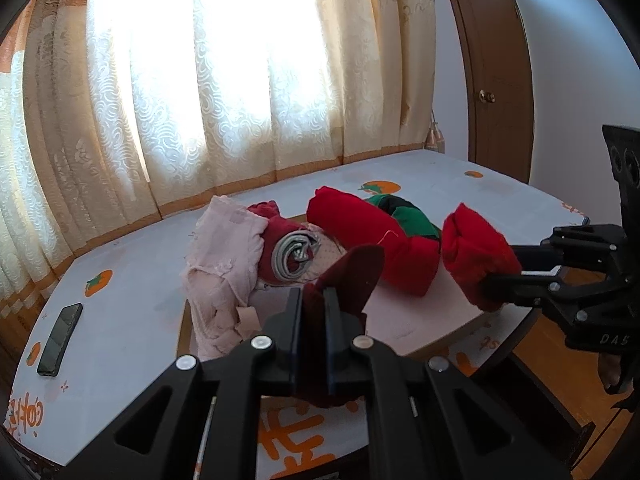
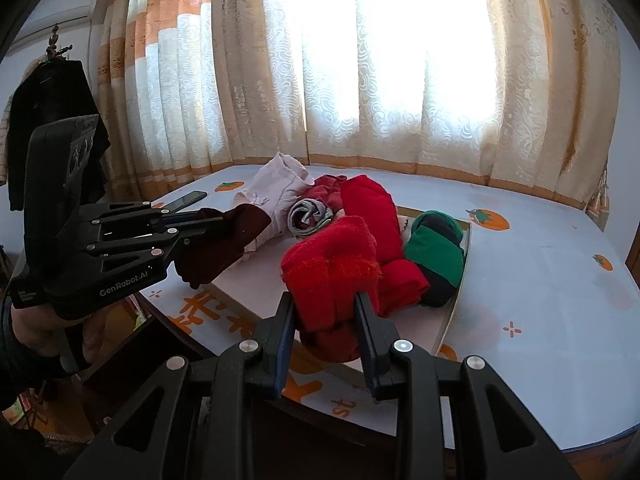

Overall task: Take underwear out of drawer
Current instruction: 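Lower both red garments into the tray and open both tools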

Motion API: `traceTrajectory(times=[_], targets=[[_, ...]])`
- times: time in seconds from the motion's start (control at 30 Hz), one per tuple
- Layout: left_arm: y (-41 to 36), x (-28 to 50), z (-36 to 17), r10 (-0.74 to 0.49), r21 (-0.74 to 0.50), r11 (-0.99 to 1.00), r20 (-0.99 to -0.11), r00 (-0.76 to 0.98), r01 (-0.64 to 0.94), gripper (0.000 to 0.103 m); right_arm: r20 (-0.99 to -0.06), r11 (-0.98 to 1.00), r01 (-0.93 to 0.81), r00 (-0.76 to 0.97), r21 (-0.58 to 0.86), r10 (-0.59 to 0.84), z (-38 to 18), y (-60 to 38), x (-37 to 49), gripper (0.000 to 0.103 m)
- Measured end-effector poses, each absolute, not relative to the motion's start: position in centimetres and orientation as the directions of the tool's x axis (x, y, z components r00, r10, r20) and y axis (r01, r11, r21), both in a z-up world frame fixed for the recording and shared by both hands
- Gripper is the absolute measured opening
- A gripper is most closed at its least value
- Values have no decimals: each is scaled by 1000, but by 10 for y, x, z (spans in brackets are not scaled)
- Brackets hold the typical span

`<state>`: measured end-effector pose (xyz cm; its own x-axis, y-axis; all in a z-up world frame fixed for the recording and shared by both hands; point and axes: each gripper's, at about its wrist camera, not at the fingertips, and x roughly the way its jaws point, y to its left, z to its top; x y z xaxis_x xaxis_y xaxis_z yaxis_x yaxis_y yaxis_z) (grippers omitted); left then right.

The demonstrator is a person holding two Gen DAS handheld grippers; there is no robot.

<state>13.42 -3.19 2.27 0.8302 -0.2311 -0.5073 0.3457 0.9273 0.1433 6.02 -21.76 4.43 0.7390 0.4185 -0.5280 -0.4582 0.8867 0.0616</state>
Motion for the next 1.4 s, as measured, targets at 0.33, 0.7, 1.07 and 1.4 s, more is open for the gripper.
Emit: traceTrajectory(times=[0.33,0.7,1.07,1.4], targets=[[-43,155,21,-235,130,924,-551,801,360,7,-552,899,-433,736,62,392,42,-219,76,32],[-54,181,7,-241,97,920,-623,744,379,7,-631,914,-399,692,72,351,24,-222,101,32],[-63,196,-8,-258,53,915,-685,682,399,7,-696,924,-379,649,52,306,14,-219,115,32],[-67,194,-15,-265,49,910,-696,667,412,15,-716,923,-383,631,47,298,10,-219,109,36]])
